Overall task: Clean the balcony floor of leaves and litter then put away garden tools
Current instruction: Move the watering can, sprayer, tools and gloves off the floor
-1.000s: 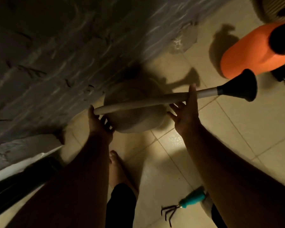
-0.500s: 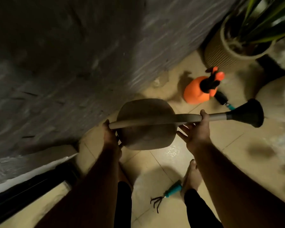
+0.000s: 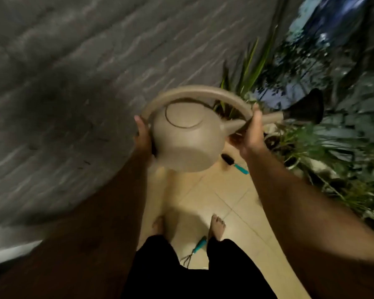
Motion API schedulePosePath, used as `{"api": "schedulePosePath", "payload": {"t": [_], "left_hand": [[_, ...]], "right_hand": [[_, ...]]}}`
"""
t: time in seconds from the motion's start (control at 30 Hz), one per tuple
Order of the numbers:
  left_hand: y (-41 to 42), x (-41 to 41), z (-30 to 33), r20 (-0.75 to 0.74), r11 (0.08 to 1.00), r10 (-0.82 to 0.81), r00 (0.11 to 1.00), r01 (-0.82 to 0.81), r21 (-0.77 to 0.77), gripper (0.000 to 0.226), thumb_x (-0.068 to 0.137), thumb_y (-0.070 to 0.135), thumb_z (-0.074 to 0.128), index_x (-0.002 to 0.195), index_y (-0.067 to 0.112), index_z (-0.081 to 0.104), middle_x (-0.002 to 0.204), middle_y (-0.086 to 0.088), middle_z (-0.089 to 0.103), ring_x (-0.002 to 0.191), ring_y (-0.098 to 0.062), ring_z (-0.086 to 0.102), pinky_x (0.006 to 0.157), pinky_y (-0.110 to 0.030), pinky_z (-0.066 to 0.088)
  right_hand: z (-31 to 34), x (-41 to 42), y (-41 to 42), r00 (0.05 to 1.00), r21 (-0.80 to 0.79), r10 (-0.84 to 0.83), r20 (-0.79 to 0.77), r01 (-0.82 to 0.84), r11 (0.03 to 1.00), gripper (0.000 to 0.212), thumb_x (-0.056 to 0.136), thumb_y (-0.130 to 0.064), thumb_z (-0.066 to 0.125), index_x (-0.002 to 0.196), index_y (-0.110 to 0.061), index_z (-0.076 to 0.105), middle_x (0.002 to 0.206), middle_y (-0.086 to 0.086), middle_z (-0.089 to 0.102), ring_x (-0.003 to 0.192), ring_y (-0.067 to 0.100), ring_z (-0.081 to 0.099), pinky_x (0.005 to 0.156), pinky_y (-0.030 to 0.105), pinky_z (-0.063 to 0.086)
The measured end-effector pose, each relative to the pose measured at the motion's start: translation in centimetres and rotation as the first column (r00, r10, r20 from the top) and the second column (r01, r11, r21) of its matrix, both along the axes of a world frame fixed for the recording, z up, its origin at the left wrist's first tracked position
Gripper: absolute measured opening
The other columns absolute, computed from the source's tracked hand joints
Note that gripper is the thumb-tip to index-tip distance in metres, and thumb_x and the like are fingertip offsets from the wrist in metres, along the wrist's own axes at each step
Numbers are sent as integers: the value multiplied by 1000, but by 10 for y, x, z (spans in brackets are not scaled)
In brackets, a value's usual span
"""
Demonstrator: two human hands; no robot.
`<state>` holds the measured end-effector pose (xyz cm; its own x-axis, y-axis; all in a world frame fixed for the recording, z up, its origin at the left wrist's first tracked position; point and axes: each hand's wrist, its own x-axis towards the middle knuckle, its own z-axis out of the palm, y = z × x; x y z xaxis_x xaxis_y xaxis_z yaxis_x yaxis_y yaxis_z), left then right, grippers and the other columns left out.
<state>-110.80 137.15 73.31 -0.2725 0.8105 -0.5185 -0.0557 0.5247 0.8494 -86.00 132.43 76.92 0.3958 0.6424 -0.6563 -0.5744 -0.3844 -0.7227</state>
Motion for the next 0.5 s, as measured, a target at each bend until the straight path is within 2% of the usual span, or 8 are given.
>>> {"api": "schedulePosePath", "payload": {"t": [0.03, 0.07, 0.1, 0.17, 0.2, 0.3, 0.4, 0.5], "left_hand": [[-3, 6, 15, -44, 994, -15, 999, 19, 103, 90, 85, 83, 35, 144, 17, 51, 147, -1, 49, 136, -19, 45, 119, -30, 25], [-5, 9, 22, -64, 990, -42, 997, 50, 133, 75, 95, 70, 37, 139, 12, 55, 140, 1, 53, 131, -16, 48, 116, -22, 24], [-5, 13, 26, -75, 985, -93, 993, 102, 136, 68, 97, 66, 38, 133, 14, 61, 133, 4, 57, 125, -15, 52, 112, -24, 31], [0, 17, 22, -27, 977, -194, 981, 195, 86, 82, 80, 86, 39, 129, 25, 64, 131, 4, 64, 121, -17, 59, 109, -42, 44], [5, 20, 24, 14, 973, -221, 975, 220, 73, 89, 74, 91, 39, 133, 28, 60, 134, 3, 62, 121, -18, 59, 106, -46, 47], [18, 37, 46, 98, 946, -321, 942, 313, 85, 85, 82, 81, 43, 144, 24, 48, 146, 0, 50, 126, -23, 53, 107, -49, 46], [27, 58, 73, 140, 913, -403, 904, 387, 131, 86, 84, 78, 46, 148, 20, 43, 141, 6, 48, 124, -18, 51, 107, -45, 45], [32, 83, 86, 155, 866, -496, 854, 472, 166, 85, 77, 81, 51, 135, 18, 55, 138, 2, 56, 119, -18, 57, 103, -43, 49]], "right_hand": [[12, 6, -4, 999, 30, -54, -7, 54, 998, 83, 60, -80, 60, 118, -21, 70, 110, 11, 74, 105, 30, 70, 93, 48, 55], [20, 11, -7, 994, 57, -110, -22, 111, 992, 88, 56, -79, 64, 121, -21, 69, 113, 12, 73, 106, 31, 69, 94, 51, 54], [24, 18, -7, 987, 82, -156, -45, 160, 984, 88, 54, -78, 68, 123, -22, 68, 117, 14, 72, 107, 32, 69, 94, 54, 54], [40, 21, -17, 968, 122, -237, -86, 247, 961, 88, 56, -74, 74, 125, -19, 67, 125, 16, 68, 112, 33, 67, 94, 57, 53], [46, 21, -22, 955, 147, -278, -106, 291, 945, 88, 58, -71, 75, 126, -16, 66, 127, 16, 66, 114, 33, 65, 96, 58, 52], [69, 18, -42, 894, 211, -422, -150, 445, 870, 82, 61, -64, 79, 123, -12, 66, 119, 13, 69, 114, 32, 65, 98, 55, 51], [92, 15, -62, 854, 300, -492, -168, 520, 800, 98, 55, -73, 80, 131, -14, 63, 124, 15, 68, 114, 34, 65, 100, 53, 51], [111, 19, -88, 804, 360, -572, -163, 589, 724, 66, 82, -73, 59, 111, -14, 70, 103, 10, 75, 91, 23, 73, 90, 42, 56]]}}
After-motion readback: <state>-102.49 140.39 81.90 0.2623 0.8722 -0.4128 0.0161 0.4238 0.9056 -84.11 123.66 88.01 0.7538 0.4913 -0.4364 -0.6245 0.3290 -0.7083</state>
